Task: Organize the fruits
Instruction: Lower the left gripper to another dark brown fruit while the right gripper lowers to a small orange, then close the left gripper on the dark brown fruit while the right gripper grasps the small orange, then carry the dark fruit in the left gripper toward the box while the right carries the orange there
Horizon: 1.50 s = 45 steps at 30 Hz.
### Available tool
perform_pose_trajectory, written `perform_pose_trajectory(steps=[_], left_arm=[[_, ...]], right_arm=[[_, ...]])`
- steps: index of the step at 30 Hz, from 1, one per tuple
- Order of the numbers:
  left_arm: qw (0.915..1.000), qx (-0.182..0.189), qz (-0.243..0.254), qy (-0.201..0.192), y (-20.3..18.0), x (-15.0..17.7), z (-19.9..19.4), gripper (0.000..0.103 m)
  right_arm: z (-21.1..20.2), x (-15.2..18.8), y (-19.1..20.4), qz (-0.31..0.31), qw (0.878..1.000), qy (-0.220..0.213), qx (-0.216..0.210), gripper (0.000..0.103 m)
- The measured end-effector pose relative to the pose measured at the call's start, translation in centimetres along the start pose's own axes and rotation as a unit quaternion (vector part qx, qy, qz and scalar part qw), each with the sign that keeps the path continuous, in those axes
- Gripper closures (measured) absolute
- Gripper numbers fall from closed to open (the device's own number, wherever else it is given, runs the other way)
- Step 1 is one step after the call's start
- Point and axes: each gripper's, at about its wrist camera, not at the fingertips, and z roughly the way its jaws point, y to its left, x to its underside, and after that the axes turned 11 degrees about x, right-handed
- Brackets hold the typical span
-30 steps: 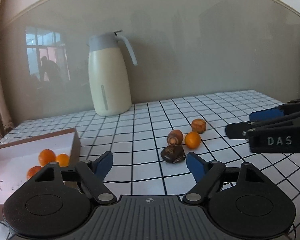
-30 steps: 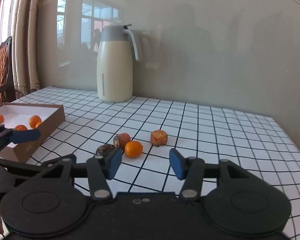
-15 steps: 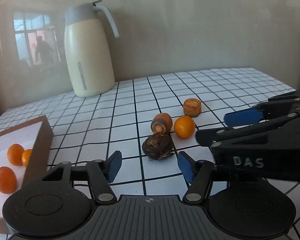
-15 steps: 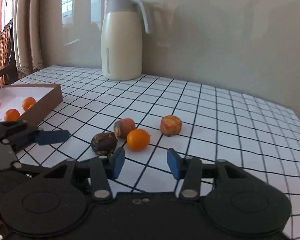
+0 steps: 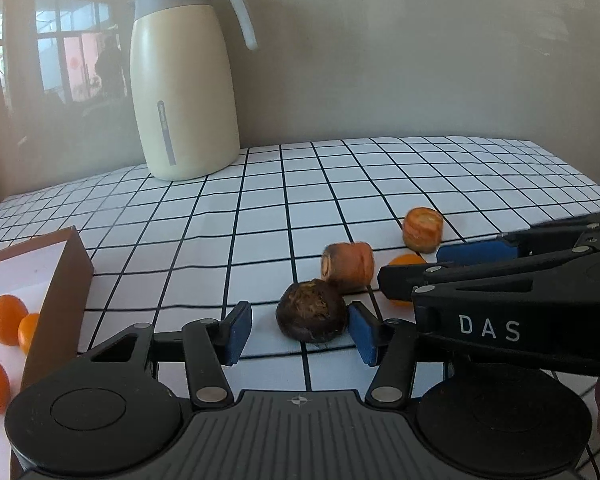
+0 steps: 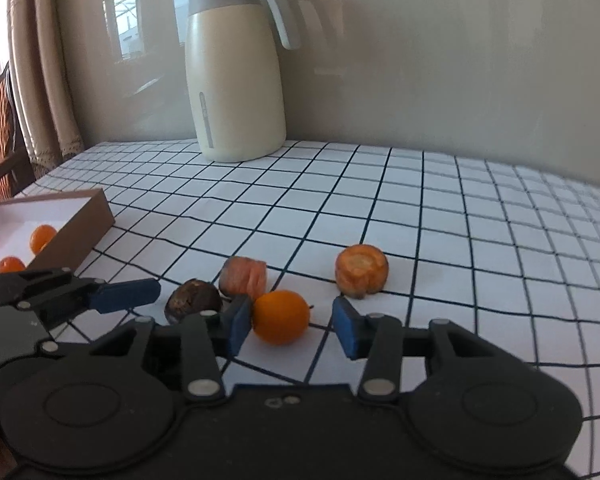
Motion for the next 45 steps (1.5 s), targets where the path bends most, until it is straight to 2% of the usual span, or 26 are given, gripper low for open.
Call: perform_pose_trajectory(steps=[2, 6, 12, 18, 28, 38, 45], left_arm=[[1.0, 0.0, 0.0, 0.0, 0.0, -0.1, 0.1, 0.049], [1.0, 0.008, 0.002, -0.001, 0.0, -0.1, 0.2, 0.061], [0.9999, 0.015, -0.003, -0.004, 0.1, 0.0, 0.0, 0.065], [0.9998, 0.012, -0.004, -0.016, 0.5, 0.2, -0.6, 0.065], [0.9994, 0.012, 0.012, -0.031, -0.1, 0.4, -3.0, 0.065], [0.9974, 0.011, 0.04, -0.059, -0.4, 0.7, -7.7, 0.065], [0.9974, 0.004, 0.035, -0.064, 0.3, 2.4, -10.6, 0.065]], right_arm=[[0.4, -0.1, -0.2, 0.012, 1.0, 0.009, -0.011, 0.071], [0.9, -0.1, -0.3, 0.038, 0.998, 0.027, -0.035, 0.079], [0.5, 0.0, 0.2, 0.033, 0.999, 0.019, -0.019, 0.079], [-0.5, 0.1, -0.4, 0.035, 0.999, -0.001, 0.016, 0.079], [-2.7, 0.7, -0.6, 0.033, 0.998, -0.017, 0.041, 0.079], [-7.2, 2.0, 0.5, 0.019, 0.997, -0.045, 0.061, 0.079], [-9.6, 3.0, 0.4, 0.036, 0.995, -0.055, 0.07, 0.079]])
